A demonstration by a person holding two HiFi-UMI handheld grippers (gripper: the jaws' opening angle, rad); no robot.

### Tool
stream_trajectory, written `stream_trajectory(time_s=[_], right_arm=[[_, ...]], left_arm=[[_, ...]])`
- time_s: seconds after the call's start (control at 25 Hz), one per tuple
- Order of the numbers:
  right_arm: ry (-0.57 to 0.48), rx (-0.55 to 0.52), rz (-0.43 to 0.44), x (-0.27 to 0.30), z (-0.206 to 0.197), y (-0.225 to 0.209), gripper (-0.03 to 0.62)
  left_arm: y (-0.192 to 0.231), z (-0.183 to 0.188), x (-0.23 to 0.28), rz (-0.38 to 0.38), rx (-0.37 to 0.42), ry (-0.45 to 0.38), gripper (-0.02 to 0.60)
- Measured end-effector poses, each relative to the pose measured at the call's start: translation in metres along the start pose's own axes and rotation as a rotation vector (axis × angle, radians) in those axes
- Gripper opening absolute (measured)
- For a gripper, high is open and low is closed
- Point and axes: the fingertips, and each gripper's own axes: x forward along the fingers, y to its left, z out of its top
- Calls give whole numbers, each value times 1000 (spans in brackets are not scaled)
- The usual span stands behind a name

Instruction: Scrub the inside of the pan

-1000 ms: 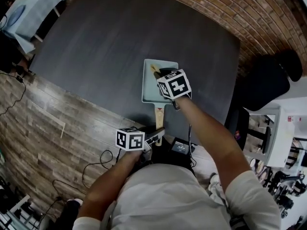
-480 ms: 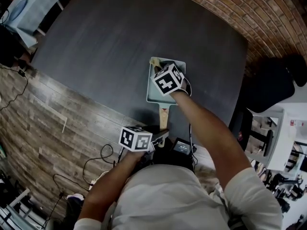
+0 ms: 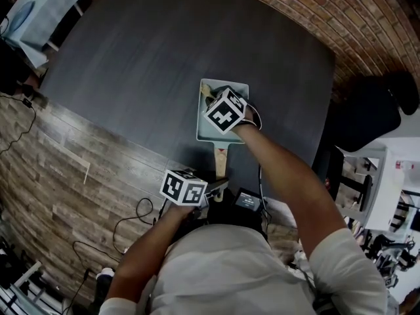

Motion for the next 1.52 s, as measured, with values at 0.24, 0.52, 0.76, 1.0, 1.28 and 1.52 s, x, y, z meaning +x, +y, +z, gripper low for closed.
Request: stream_trajectory(time_s=[0.24,0.52,0.76,1.0,1.28,1.52], right_arm=[[26,-79,37,-3,-3,16,52],[54,-163,76,-8,-14,43,52],[72,-227,130,-14,-22,63,54],[111,-310,202,-19,-33,74,52],[178,-346,364,-27,-45,94,52],[270,-362,528,-34,-57,103,51]], left_arm=[[-2,-2,3,-8,19,29,155],[-2,-3,3,-20,33,46,158],[-2,-3,3,-26,58,63,161],[-4,0,5,-29,65,72,163],[-3,-2,5,-27,69,72,164],[-3,-1,3,-24,71,71,164]])
